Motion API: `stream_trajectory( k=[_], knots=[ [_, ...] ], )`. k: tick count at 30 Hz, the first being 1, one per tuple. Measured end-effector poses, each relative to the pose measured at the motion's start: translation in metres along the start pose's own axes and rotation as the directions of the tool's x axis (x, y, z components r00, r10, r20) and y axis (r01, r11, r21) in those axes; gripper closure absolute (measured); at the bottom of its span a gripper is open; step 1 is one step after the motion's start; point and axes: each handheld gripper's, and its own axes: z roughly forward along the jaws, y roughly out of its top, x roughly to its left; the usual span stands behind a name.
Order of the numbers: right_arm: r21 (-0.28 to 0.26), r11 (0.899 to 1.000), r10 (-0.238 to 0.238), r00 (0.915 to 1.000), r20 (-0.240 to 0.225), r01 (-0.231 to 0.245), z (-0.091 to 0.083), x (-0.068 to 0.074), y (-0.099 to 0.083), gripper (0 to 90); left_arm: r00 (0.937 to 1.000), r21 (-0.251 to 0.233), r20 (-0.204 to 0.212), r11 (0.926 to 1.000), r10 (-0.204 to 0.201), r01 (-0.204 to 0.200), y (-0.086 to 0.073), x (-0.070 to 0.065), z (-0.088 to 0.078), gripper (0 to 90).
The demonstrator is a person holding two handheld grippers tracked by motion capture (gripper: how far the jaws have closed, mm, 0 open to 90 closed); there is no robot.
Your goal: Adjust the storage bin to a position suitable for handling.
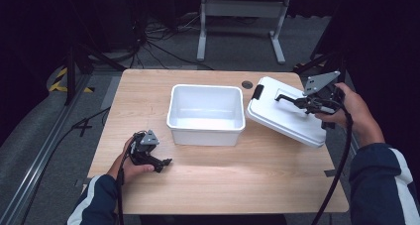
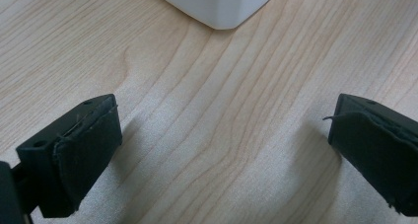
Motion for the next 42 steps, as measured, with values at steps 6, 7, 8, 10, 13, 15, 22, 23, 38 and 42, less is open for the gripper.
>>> stream_trajectory(
  k=[6, 7, 8, 10, 13, 15, 22, 23, 38, 42],
  knots=[
    [0.043, 0.999, -0.003, 0.9995, -0.030, 0.004, 0.018, 0.003, -0.001, 84.7, 1.0000, 0.000, 0.000, 1.0000, 0.000, 0.000, 0.000, 0.000, 0.000, 0.2],
    [0.046, 0.999, -0.001, 0.9995, -0.032, 0.003, 0.020, 0.003, -0.001, 84.6, 1.0000, 0.000, 0.000, 1.0000, 0.000, 0.000, 0.000, 0.000, 0.000, 0.2],
    [0.048, 0.999, 0.008, 0.9990, -0.045, -0.005, 0.025, 0.003, -0.003, 84.4, 1.0000, 0.000, 0.000, 1.0000, 0.000, 0.000, 0.000, 0.000, 0.000, 0.2],
    [0.052, 0.999, 0.013, 0.9986, -0.050, -0.011, 0.026, 0.003, -0.004, 84.5, 1.0000, 0.000, 0.000, 1.0000, 0.000, 0.000, 0.000, 0.000, 0.000, 0.2],
    [0.055, 0.998, 0.030, 0.9978, -0.058, -0.027, 0.033, 0.001, -0.010, 84.6, 1.0000, 0.000, 0.000, 1.0000, 0.000, 0.000, 0.000, 0.000, 0.000, 0.2],
    [0.059, 0.998, 0.036, 0.9975, -0.060, -0.032, 0.033, 0.001, -0.012, 84.5, 1.0000, -0.001, -0.003, 1.0000, 0.003, -0.003, 0.000, 0.000, 0.000, 0.2],
    [0.085, 0.994, 0.068, 0.9960, -0.058, -0.063, 0.040, -0.003, -0.026, 84.8, 1.0000, -0.002, -0.003, 1.0000, 0.003, -0.003, 0.000, 0.000, 0.000, 0.2],
    [0.085, 0.994, 0.068, 0.9960, -0.058, -0.063, 0.040, -0.003, -0.026, 84.8, 1.0000, -0.002, -0.003, 1.0000, 0.003, -0.003, 0.000, 0.000, 0.000, 0.2],
    [0.142, 0.988, 0.067, 0.9921, -0.106, -0.051, 0.092, 0.011, -0.029, 84.7, 1.0000, -0.001, -0.003, 1.0000, 0.003, -0.003, 0.000, 0.000, 0.000, 0.2],
    [0.142, 0.989, 0.068, 0.9917, -0.109, -0.052, 0.098, 0.013, -0.028, 84.5, 1.0000, -0.001, -0.003, 1.0000, 0.003, -0.003, 0.000, 0.000, 0.000, 0.2]
  ],
)
